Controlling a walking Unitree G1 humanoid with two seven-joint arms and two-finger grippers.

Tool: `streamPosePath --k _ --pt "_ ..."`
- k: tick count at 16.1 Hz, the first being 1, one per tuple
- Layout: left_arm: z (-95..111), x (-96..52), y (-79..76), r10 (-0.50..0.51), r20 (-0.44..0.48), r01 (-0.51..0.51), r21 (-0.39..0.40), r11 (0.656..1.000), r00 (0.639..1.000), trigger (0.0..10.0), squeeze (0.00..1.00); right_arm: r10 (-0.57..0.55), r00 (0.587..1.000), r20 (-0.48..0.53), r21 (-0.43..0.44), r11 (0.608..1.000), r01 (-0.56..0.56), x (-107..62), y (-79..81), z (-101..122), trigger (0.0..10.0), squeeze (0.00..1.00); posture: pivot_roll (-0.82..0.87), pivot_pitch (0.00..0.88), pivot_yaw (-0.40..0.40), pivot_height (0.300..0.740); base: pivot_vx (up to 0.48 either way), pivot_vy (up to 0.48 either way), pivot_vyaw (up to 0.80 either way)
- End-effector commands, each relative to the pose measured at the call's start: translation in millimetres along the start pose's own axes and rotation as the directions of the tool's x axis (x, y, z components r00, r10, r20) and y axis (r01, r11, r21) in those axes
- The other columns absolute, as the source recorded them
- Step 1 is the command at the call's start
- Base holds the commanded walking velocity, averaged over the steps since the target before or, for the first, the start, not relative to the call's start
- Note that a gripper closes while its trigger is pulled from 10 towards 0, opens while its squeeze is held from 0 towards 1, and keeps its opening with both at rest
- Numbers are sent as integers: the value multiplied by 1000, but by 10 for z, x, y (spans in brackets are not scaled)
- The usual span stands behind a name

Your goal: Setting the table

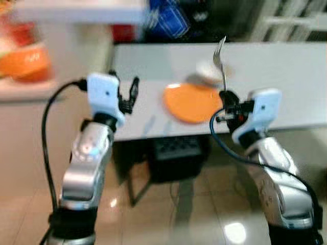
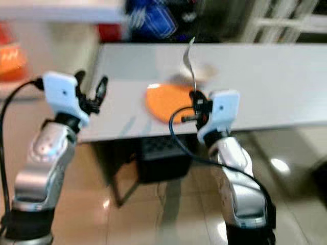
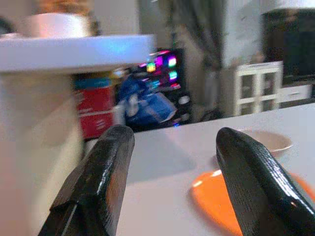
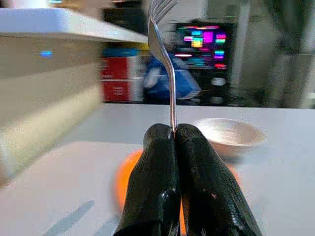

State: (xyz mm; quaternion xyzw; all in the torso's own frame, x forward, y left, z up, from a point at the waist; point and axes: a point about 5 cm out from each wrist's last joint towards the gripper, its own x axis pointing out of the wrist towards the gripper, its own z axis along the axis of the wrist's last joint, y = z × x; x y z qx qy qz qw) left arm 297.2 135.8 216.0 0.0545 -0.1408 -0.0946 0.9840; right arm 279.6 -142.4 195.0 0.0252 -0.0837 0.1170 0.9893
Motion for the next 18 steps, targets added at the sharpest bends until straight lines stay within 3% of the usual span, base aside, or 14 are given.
streamPosePath --k 1,18 --pt "11 34 -64 -36 5 36 -5 999 999 10000 0 -17 1000 0 -5 1000 17 12 -46 21 10000 0 -37 0 -34 740 371 0 0" --pt "-85 -103 -94 -94 -52 96 39 995 994 10000 0 36 997 -73 2 999 -36 -135 10 -154 10000 0 -19 0 -31 740 362 0 0"
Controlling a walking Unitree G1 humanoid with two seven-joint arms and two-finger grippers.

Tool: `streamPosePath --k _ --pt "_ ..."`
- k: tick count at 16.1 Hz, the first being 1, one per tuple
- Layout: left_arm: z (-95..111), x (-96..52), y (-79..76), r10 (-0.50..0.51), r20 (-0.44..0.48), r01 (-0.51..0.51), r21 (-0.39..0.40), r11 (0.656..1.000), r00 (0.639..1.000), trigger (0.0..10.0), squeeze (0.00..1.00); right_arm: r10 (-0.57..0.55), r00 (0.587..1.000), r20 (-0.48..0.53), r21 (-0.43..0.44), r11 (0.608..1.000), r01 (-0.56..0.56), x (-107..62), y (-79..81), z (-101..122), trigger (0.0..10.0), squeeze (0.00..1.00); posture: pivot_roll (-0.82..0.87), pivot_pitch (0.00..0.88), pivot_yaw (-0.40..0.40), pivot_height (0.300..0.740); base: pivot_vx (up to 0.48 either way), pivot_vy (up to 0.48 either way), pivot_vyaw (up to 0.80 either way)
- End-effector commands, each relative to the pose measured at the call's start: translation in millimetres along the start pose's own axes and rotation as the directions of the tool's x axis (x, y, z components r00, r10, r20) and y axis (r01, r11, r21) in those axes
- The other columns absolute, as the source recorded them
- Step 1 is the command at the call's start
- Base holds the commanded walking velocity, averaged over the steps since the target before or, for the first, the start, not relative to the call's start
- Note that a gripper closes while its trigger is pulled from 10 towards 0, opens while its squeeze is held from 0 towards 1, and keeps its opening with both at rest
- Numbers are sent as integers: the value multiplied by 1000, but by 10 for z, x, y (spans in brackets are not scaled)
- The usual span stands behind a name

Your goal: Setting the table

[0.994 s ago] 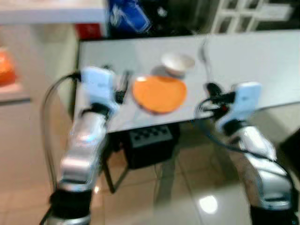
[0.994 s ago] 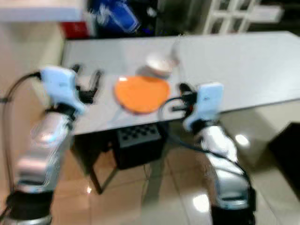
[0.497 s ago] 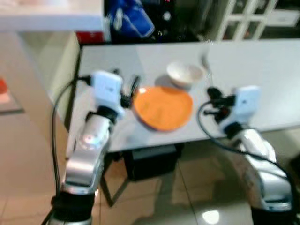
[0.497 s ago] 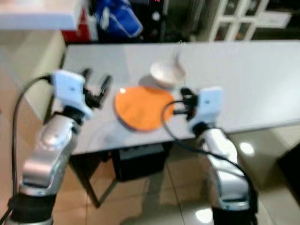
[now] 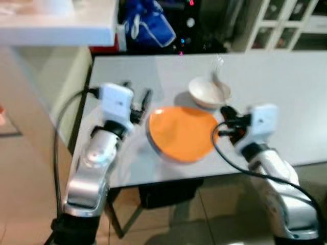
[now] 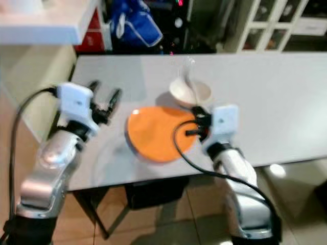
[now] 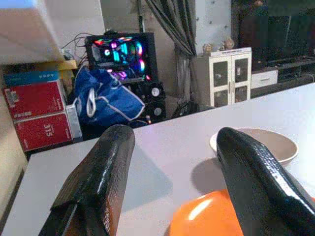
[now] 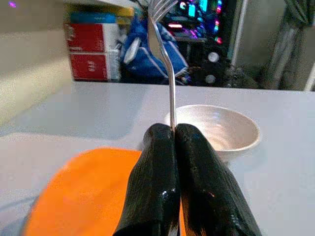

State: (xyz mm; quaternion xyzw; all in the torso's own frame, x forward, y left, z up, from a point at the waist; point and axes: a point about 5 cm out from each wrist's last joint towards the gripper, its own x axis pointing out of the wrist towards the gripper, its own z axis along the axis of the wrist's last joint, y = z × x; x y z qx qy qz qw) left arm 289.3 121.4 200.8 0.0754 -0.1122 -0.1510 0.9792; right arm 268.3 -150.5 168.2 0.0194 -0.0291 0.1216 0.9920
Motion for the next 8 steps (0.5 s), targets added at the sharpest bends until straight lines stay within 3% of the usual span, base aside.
streamPosePath --k 1,8 --pt "-21 -65 57 6 -28 -5 39 999 1000 10000 0 25 999 20 -6 1000 -25 -5 67 54 10000 0 -19 0 -27 740 0 0 0" --pt "-156 -368 -34 -97 -126 107 75 991 987 10000 0 -25 995 -97 -9 1000 24 -261 50 -184 10000 0 -24 0 -8 740 0 0 0"
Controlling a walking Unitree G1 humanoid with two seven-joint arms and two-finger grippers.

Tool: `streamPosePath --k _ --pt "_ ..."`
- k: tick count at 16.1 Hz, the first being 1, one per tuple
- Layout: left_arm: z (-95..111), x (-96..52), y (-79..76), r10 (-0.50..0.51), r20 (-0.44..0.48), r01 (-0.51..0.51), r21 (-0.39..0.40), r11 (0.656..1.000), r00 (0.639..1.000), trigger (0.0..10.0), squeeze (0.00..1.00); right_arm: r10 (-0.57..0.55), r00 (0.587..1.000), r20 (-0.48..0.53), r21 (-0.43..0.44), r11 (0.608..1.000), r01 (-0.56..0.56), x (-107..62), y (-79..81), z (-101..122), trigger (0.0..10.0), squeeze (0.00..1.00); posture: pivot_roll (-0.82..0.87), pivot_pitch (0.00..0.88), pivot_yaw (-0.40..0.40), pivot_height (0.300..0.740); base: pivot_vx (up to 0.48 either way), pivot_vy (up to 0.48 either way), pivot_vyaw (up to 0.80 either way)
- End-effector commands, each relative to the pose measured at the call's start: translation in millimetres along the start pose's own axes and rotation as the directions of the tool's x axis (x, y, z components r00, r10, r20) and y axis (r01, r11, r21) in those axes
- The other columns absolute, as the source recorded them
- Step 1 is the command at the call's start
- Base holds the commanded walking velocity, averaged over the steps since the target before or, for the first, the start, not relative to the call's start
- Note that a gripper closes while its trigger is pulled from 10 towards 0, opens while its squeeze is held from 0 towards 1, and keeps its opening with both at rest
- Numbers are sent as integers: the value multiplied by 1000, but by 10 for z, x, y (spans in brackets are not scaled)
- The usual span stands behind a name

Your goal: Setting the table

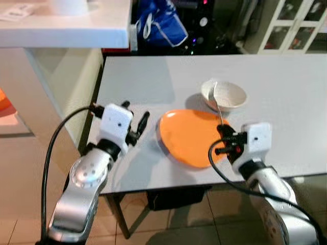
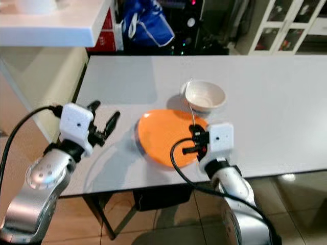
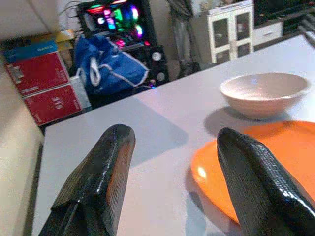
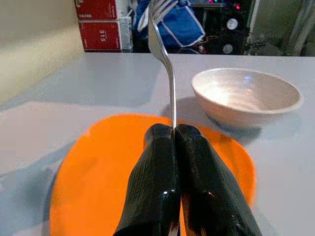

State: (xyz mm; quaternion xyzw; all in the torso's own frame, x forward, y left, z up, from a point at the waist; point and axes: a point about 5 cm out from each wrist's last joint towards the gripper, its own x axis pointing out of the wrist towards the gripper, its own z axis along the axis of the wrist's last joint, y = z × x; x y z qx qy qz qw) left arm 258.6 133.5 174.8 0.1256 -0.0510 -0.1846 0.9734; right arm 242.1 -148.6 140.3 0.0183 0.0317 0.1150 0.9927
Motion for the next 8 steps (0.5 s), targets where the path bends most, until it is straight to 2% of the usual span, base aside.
streamPosePath --k 1,3,5,7,8 --pt "26 -36 -30 -20 -1 20 8 1000 1000 10000 0 -8 1000 17 -19 1000 8 -34 -16 64 10000 0 -29 0 -7 740 0 0 0" --pt "-35 -78 -24 -20 -35 20 23 1000 999 10000 0 -2 1000 -3 -26 1000 2 -7 -43 46 10000 0 -37 0 -9 740 0 0 0" --pt "-62 -104 -35 -20 -53 21 21 1000 998 10000 0 12 999 -32 -33 999 -13 146 -104 49 10000 0 -21 0 -25 740 0 0 0" --pt "-61 -144 -109 -58 -71 59 14 998 996 10000 0 33 997 -74 -40 999 -36 278 -103 52 10000 0 -19 0 -30 740 0 0 0" --pt "-61 -151 -125 -69 -75 71 14 997 995 10000 0 39 996 -81 -41 998 -43 298 -96 55 10000 0 -19 0 -30 740 0 0 0"
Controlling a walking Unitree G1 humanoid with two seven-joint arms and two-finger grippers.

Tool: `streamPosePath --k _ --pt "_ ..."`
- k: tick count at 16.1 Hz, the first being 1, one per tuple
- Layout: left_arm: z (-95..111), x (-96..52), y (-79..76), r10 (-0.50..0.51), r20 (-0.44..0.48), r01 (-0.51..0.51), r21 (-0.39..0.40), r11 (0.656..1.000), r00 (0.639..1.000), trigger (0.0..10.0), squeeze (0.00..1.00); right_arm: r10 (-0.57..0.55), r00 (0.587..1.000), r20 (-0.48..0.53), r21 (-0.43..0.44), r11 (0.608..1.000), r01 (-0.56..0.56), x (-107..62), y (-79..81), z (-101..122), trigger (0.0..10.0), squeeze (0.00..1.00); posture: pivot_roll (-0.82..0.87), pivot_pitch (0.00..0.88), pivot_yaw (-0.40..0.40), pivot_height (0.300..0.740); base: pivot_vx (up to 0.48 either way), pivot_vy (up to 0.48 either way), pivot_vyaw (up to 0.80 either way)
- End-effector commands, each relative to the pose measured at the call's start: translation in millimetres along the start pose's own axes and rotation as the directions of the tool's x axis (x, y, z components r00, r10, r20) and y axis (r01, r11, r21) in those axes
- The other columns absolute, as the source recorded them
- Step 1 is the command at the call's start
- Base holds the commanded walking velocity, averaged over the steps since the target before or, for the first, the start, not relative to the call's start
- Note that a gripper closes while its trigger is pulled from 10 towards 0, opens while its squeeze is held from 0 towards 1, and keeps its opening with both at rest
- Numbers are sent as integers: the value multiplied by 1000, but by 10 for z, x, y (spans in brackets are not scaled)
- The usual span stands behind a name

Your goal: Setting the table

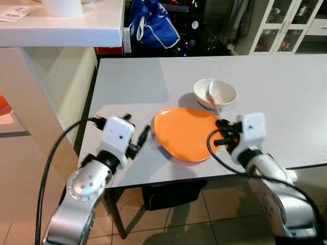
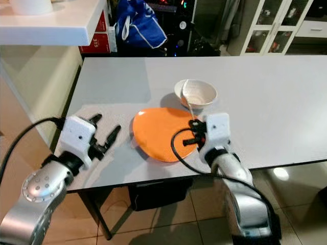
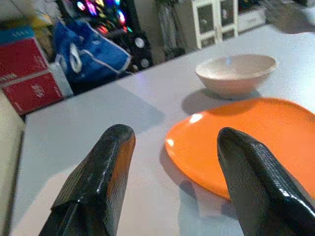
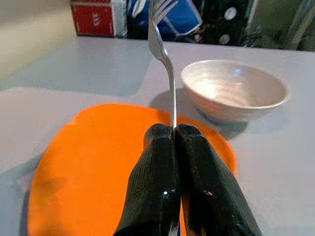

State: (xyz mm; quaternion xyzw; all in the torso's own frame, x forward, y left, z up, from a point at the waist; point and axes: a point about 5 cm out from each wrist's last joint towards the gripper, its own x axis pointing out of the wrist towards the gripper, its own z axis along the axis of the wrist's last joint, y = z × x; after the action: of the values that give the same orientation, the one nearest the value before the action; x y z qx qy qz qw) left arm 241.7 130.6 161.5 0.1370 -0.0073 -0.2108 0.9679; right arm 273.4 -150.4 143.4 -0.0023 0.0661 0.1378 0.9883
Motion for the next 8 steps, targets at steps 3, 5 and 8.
streamPosePath --k 3,5,8 --pt "-15 -8 -133 -82 -19 82 22 996 996 10000 0 66 995 -69 12 998 -66 98 73 -11 10000 0 -42 0 -22 740 0 0 0" --pt "-10 -6 -188 -94 -26 94 16 995 995 10000 0 101 985 -139 55 994 -94 143 89 -59 10000 0 -65 8 -21 740 0 0 0" --pt "-41 -31 -208 -104 -47 105 27 994 993 10000 0 136 972 -190 101 988 -118 152 188 -161 10000 0 -70 3 -21 740 0 0 0"
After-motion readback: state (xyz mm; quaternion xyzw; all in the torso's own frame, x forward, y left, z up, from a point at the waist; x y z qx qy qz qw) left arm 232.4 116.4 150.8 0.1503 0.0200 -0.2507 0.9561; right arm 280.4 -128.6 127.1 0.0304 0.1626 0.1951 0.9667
